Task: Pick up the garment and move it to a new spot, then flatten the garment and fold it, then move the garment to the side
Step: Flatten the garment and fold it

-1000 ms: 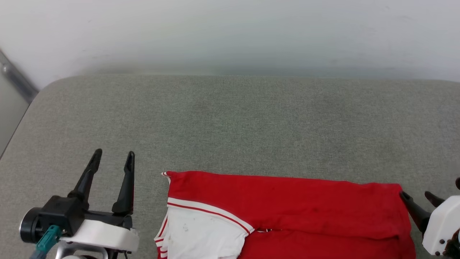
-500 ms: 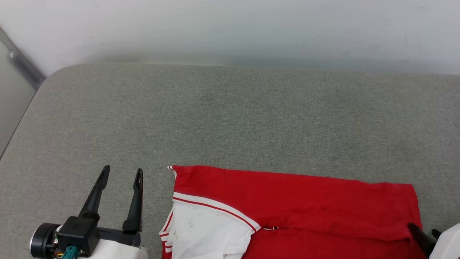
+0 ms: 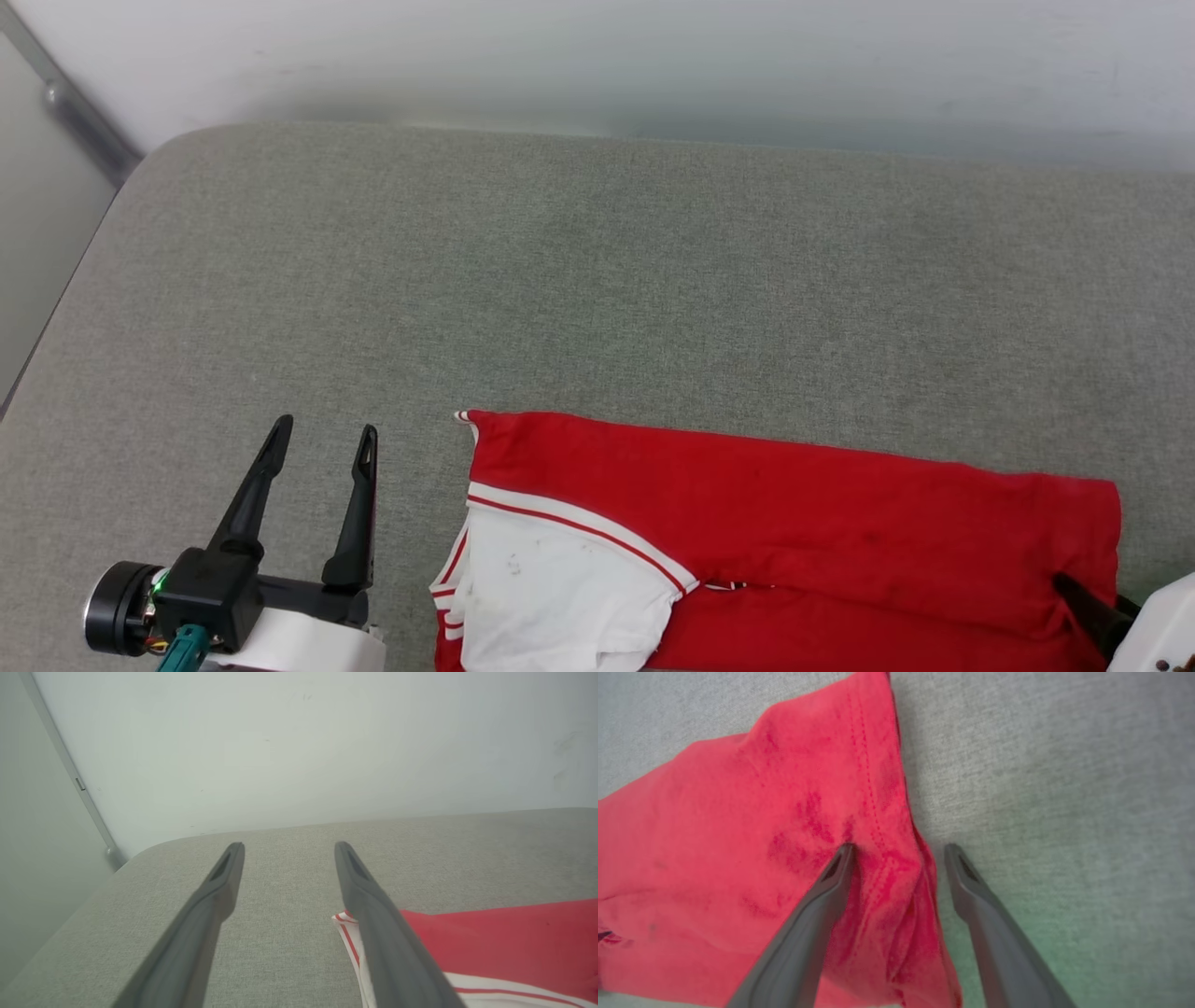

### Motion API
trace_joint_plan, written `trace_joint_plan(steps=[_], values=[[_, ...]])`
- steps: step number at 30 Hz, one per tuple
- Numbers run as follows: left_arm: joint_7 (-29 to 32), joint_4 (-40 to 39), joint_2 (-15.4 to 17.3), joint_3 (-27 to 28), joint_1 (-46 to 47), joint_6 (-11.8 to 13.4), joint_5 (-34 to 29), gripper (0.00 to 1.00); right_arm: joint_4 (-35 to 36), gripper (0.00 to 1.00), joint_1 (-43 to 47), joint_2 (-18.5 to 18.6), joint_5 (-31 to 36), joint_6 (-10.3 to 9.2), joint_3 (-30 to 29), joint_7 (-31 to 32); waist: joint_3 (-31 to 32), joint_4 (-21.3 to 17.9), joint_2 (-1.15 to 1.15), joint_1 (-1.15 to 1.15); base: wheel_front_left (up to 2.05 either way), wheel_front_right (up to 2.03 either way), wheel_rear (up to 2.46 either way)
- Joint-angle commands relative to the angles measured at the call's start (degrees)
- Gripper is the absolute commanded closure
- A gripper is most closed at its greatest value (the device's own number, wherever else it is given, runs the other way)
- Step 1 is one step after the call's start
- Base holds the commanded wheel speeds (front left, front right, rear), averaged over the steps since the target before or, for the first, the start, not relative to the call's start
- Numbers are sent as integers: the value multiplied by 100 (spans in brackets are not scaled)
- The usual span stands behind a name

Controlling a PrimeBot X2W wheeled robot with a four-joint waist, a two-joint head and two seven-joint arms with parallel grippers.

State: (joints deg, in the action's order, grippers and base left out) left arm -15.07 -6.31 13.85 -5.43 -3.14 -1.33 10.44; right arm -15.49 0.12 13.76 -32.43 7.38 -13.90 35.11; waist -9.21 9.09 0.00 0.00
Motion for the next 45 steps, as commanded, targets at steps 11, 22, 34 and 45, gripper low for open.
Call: trace_joint_plan(steps=[11, 22, 34, 45], values=[[-11, 76, -210, 188, 70, -234, -223, 0, -436, 0, -44, -385, -574, 52, 1194, -53, 22, -16, 0, 0, 0, 0, 0], [-12, 118, -336, 322, -9, -366, -326, 0, -537, 100, -112, 27, -625, 11, 1150, -724, 90, -123, 0, 0, 0, 0, 0], [-12, 177, -427, 349, 9, -448, -436, 0, -922, 100, -388, 660, 152, 0, 10, -1489, 90, -324, 0, 0, 0, 0, 0], [-12, 255, -451, 387, -99, -492, -495, 0, -34, 100, -282, 483, 469, 9, 151, -1283, 281, -529, 0, 0, 0, 0, 0]])
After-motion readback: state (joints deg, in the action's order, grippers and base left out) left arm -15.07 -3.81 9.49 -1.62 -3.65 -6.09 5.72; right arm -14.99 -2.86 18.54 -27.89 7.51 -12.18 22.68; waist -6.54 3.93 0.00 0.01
